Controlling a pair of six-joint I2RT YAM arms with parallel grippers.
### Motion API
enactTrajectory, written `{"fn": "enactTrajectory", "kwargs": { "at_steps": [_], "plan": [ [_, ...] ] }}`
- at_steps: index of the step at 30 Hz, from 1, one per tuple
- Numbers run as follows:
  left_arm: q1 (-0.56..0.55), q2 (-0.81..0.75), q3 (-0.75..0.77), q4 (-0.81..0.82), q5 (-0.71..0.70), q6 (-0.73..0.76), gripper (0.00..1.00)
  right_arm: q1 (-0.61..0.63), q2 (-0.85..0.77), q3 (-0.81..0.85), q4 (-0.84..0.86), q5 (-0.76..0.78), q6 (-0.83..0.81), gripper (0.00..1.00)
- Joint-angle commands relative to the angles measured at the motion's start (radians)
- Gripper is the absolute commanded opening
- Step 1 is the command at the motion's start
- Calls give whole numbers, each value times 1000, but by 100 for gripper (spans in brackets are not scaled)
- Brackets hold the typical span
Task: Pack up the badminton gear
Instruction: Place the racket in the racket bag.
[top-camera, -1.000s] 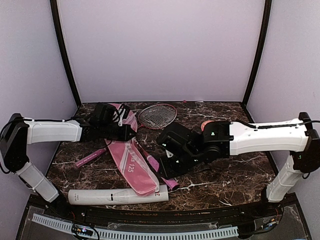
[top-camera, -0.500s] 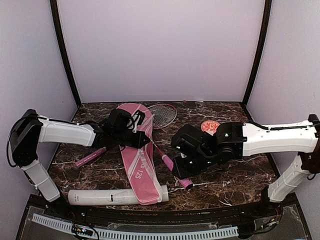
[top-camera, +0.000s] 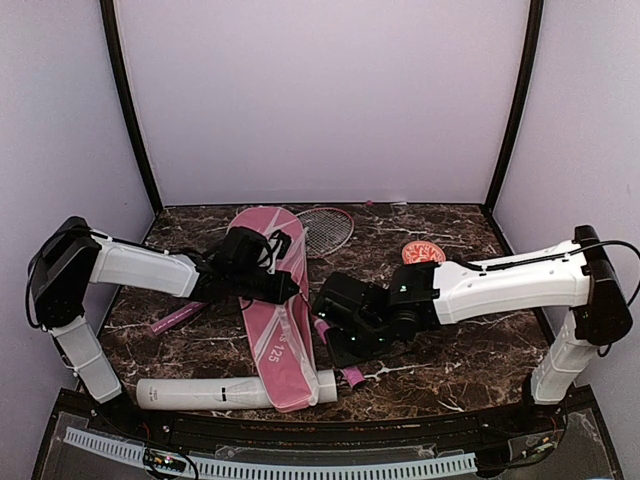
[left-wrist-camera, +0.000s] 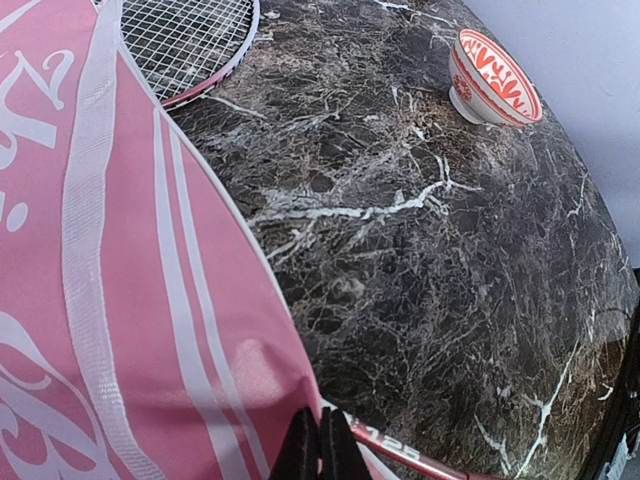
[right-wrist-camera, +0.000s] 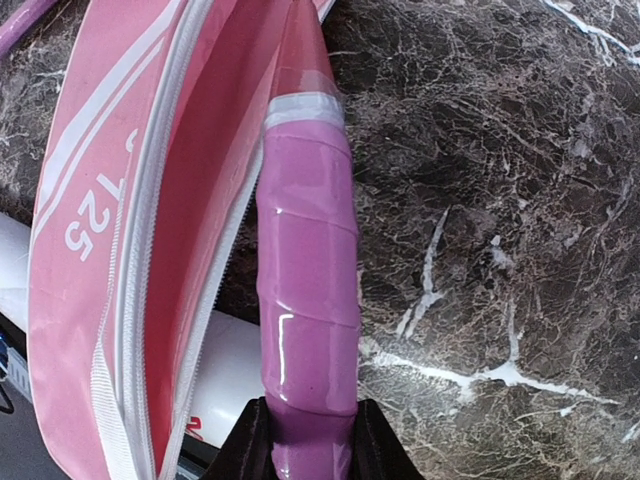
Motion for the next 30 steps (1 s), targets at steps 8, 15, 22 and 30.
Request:
{"fn": "enactTrajectory", "kwargs": {
  "at_steps": [8,15,22,30],
  "plan": [
    [-6,-16,-19,39,33,-5,0,44,-29,41,190,29,-142,0],
    [-6,-21,-18,31,62,18,0,18,-43,49,119,103,-83,0],
    [-11,-64,-32,61,145,19,0,-31,-5,54,144,84,15,0],
    [-10,-71,-37,29,140,8,0,-36,63,78,174,23,9,7]
  ]
}}
